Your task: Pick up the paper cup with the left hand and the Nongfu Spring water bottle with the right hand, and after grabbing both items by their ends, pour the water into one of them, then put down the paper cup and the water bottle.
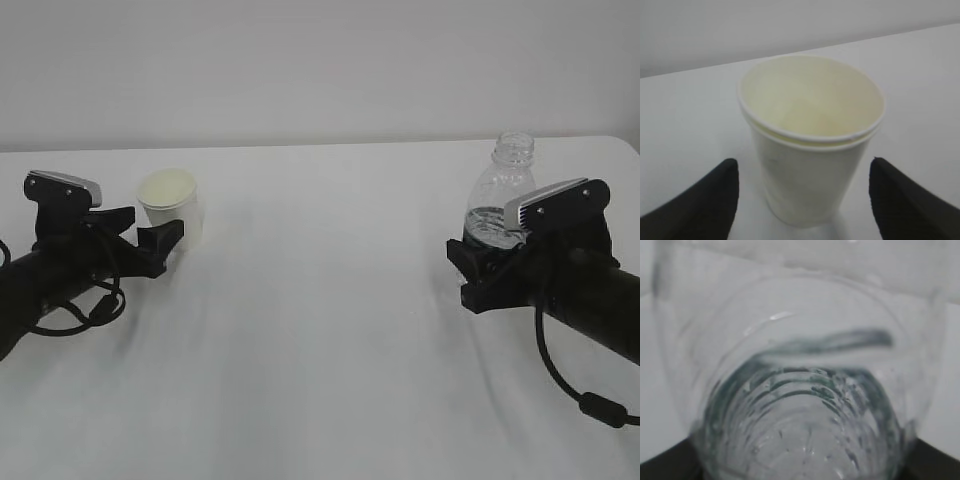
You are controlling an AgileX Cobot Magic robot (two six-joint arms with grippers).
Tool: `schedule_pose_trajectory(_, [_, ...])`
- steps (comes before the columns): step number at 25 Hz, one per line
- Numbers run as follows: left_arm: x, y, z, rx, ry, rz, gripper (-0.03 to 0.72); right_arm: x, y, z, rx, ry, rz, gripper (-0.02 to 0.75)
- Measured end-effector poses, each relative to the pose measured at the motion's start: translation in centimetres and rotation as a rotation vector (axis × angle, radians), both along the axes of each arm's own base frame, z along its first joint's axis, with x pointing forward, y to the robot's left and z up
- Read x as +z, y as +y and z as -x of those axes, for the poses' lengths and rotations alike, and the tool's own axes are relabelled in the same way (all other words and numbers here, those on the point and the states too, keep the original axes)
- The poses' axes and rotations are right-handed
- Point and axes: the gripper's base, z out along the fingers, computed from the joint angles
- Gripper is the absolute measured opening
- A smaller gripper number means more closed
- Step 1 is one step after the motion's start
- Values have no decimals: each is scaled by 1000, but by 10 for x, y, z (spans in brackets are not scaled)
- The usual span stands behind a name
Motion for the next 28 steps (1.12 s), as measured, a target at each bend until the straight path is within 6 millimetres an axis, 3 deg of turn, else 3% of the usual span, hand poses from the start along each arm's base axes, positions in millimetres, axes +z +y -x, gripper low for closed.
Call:
schedule_pose_trajectory(19, [-12, -9, -39, -29, 12, 37, 589, 0, 0, 0, 0, 0, 0, 458])
schedule_pose_trajectory(28, [-20, -19, -46, -60, 25, 41, 589, 0, 0, 0, 0, 0, 0, 458])
